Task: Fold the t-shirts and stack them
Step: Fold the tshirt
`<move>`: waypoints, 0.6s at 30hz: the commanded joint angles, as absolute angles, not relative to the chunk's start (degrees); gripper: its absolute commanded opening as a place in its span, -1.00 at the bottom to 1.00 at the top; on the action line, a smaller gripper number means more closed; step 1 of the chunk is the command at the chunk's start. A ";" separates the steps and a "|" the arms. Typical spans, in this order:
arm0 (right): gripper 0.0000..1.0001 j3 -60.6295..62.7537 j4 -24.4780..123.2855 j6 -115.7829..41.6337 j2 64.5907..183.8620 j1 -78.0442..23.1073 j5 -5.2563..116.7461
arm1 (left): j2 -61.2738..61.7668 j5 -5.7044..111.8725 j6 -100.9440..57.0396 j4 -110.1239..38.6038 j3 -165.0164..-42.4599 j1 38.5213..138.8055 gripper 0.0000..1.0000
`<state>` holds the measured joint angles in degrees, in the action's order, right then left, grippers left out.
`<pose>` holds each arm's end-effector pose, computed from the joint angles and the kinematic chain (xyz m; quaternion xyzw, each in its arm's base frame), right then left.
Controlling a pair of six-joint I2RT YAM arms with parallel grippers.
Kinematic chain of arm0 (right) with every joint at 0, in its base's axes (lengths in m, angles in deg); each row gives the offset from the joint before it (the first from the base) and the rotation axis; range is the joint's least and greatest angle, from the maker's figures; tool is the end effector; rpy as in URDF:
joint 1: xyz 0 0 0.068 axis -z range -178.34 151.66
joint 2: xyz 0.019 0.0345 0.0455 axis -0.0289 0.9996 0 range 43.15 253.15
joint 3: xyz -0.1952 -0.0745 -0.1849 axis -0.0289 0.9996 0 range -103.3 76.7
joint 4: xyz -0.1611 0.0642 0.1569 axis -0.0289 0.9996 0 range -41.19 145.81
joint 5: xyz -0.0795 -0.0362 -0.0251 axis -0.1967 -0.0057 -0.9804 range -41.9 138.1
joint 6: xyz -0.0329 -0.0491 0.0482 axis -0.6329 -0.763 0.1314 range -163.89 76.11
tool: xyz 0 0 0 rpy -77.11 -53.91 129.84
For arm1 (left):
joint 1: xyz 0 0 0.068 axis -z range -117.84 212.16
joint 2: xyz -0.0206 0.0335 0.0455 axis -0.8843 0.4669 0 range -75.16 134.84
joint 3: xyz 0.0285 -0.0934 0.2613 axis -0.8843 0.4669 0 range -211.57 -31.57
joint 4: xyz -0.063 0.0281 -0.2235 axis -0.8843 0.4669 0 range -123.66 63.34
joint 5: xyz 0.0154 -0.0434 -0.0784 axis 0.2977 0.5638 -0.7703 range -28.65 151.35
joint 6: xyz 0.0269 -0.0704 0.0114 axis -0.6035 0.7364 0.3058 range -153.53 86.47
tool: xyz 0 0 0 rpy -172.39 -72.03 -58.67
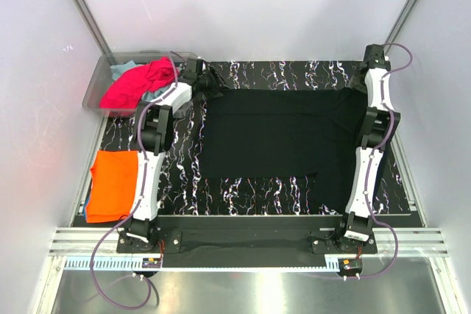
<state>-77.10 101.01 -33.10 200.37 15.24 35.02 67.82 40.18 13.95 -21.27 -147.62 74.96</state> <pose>0.5458 -0.1469 0.1521 0.2333 0.9206 -0.1159 0.2908 0.5398 -0.1465 0.1472 -0.1898 0.8715 -0.3547 0.2805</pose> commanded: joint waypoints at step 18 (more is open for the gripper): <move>0.99 -42.81 116.86 -22.63 156.73 10.98 41.50 | 19.47 41.73 2.15 -8.61 -114.66 88.53 0.11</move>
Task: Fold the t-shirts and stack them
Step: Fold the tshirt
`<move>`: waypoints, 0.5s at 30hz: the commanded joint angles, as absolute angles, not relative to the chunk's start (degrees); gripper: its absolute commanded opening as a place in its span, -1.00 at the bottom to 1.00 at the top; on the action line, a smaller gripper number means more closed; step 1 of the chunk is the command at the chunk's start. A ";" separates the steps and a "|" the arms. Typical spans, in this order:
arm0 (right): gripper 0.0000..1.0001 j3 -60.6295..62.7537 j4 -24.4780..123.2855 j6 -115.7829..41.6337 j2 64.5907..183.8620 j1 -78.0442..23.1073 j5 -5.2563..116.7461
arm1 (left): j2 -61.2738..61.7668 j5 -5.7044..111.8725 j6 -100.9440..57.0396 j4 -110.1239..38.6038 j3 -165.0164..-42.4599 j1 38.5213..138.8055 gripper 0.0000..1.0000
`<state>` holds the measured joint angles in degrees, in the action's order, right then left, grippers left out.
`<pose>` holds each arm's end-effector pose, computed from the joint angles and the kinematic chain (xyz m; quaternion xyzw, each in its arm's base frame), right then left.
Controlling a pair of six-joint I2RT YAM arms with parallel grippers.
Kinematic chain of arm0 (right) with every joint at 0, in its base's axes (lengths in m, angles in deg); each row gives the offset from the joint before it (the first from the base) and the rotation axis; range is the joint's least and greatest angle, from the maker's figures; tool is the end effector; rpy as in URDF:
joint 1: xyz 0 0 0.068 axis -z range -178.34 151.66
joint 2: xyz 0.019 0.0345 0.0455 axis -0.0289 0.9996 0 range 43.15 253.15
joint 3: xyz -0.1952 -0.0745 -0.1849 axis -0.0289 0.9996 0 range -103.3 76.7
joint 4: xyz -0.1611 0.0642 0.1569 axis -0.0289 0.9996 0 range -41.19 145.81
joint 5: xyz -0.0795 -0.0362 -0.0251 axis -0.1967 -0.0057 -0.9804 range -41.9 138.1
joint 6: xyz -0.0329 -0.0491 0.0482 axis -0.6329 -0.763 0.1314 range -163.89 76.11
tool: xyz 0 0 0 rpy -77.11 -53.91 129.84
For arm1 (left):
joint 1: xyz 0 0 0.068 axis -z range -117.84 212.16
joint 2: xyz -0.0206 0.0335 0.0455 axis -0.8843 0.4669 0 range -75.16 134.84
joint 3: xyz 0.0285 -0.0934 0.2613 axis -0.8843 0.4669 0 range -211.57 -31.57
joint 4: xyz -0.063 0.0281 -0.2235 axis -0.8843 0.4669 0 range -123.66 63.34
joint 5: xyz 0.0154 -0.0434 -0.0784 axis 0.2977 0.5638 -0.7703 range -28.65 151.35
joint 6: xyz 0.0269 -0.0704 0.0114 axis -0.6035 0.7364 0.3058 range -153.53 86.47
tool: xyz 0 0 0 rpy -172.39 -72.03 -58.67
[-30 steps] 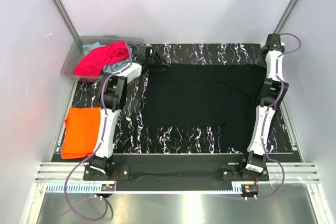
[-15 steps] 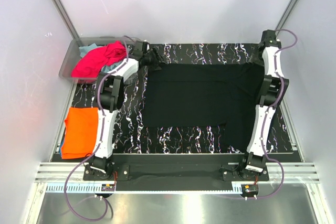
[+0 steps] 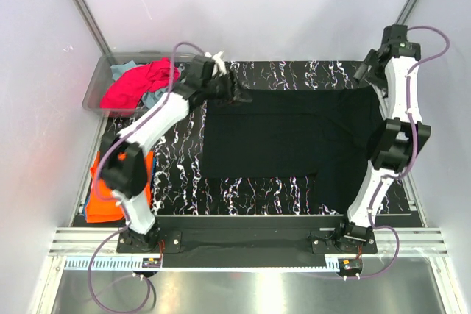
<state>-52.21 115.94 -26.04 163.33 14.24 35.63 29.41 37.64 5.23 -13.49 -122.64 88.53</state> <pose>0.4180 -0.1076 0.3224 0.2796 0.9152 -0.0920 0.2751 0.3668 -0.2107 0.3094 0.0032 0.8682 -0.4012 0.2919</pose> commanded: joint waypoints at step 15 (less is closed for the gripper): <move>0.99 9.89 109.54 -21.38 109.09 -0.80 54.00 | -9.96 61.17 23.33 2.38 -74.46 91.70 0.03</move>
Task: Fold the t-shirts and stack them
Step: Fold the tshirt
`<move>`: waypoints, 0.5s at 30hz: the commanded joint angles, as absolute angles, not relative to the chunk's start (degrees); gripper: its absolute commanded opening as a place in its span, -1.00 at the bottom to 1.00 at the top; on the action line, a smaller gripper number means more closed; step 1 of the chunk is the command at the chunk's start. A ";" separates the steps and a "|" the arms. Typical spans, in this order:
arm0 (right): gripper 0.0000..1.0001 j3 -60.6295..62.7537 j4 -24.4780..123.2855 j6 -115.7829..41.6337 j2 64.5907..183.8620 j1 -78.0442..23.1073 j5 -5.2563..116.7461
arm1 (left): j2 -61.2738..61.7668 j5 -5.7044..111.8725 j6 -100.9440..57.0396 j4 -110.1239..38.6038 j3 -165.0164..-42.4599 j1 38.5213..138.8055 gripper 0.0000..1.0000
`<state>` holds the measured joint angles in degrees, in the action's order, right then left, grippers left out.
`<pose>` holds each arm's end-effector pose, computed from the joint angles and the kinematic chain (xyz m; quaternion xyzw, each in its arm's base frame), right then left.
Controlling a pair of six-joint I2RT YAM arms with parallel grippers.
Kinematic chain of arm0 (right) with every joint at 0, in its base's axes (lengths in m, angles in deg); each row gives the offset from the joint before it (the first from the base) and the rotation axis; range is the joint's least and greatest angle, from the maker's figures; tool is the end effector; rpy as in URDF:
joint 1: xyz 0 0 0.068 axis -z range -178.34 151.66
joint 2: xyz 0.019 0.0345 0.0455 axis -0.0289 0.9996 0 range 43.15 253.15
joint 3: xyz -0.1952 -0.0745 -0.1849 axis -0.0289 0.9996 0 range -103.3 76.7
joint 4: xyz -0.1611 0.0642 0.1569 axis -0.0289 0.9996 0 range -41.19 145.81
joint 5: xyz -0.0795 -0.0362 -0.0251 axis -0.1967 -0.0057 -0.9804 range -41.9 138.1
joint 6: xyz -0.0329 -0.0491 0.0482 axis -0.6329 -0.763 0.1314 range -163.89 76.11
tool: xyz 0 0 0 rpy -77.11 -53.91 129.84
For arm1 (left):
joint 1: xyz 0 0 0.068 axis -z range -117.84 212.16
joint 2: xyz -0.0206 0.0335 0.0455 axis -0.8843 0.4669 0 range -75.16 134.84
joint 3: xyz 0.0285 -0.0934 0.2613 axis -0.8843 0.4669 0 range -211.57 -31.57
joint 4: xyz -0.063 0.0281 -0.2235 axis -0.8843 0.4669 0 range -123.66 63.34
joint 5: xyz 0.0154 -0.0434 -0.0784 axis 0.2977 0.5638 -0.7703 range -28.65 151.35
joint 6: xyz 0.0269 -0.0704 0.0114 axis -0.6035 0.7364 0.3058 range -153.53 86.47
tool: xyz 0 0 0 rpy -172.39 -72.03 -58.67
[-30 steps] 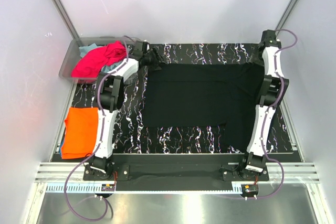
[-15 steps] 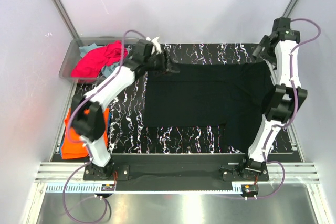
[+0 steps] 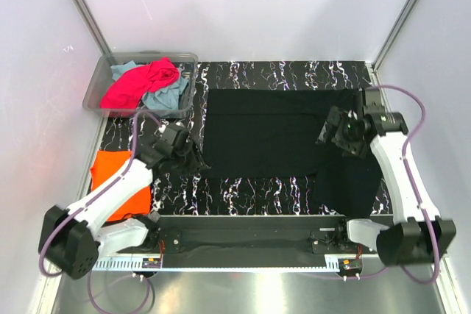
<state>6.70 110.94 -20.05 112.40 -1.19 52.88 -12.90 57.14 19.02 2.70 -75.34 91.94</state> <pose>0.2044 0.0156 0.3076 0.1663 0.9538 0.0963 0.2309 0.1688 -0.1020 0.2281 -0.1773 0.9361 -0.2249 0.2042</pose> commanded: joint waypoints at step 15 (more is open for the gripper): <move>1.00 16.22 112.88 -21.30 103.70 -0.71 51.80 | 5.08 59.60 21.14 -3.85 -74.02 86.25 -0.06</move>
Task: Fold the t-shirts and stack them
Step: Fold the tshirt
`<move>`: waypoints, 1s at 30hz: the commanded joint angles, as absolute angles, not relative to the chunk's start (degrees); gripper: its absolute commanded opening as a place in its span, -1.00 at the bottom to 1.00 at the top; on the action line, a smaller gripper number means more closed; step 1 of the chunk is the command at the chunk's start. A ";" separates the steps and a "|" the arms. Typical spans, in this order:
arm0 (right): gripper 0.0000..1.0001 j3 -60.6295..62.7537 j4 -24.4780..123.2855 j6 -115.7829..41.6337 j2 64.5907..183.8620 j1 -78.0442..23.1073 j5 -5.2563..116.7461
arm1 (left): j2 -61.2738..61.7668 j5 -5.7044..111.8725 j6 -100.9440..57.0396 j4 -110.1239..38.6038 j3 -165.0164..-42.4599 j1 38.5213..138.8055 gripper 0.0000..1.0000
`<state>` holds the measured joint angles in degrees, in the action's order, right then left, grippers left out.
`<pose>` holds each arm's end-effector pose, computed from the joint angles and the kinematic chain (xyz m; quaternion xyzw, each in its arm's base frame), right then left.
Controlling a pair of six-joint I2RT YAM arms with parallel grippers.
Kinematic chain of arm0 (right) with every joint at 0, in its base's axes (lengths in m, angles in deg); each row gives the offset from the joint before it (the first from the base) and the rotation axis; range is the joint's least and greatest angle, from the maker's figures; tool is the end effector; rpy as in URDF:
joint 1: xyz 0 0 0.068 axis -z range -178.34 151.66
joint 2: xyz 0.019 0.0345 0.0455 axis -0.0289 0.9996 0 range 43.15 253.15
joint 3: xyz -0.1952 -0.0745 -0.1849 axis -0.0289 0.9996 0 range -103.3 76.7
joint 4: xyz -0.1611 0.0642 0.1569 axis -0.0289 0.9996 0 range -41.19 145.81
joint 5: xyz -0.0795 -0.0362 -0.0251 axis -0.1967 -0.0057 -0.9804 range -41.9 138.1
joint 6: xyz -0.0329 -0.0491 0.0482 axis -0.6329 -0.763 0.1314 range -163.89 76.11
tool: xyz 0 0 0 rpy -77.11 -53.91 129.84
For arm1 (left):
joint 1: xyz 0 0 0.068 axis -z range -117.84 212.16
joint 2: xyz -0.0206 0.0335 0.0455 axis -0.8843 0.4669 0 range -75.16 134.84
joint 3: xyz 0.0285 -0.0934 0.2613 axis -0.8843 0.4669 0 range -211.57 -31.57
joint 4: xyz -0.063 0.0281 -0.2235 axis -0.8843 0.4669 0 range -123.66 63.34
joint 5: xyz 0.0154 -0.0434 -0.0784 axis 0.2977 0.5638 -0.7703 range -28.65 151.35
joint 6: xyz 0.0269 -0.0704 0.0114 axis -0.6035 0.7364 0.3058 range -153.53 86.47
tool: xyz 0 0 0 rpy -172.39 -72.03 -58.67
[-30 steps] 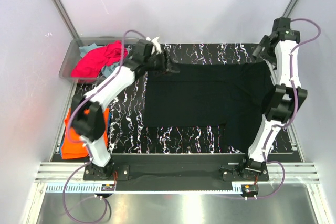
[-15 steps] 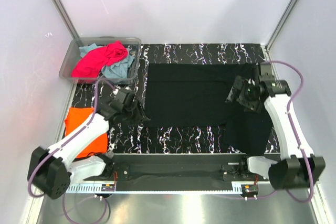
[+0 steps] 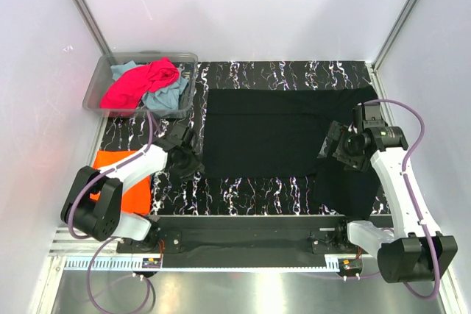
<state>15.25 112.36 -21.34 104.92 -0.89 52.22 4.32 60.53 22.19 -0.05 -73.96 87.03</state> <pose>0.1683 0.0121 0.2862 0.1611 0.9601 0.0832 0.2128 0.2032 -0.0951 0.1664 -0.2611 0.9506 -0.1137 0.1234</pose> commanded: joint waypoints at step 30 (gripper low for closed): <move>0.67 22.11 107.43 -5.04 115.20 21.42 51.35 | 11.84 56.16 7.17 -3.25 -82.98 74.56 -1.00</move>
<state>21.04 109.49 -6.33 112.62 19.66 50.34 10.71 54.14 12.38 -3.07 -78.18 74.94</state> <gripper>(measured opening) 0.846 0.009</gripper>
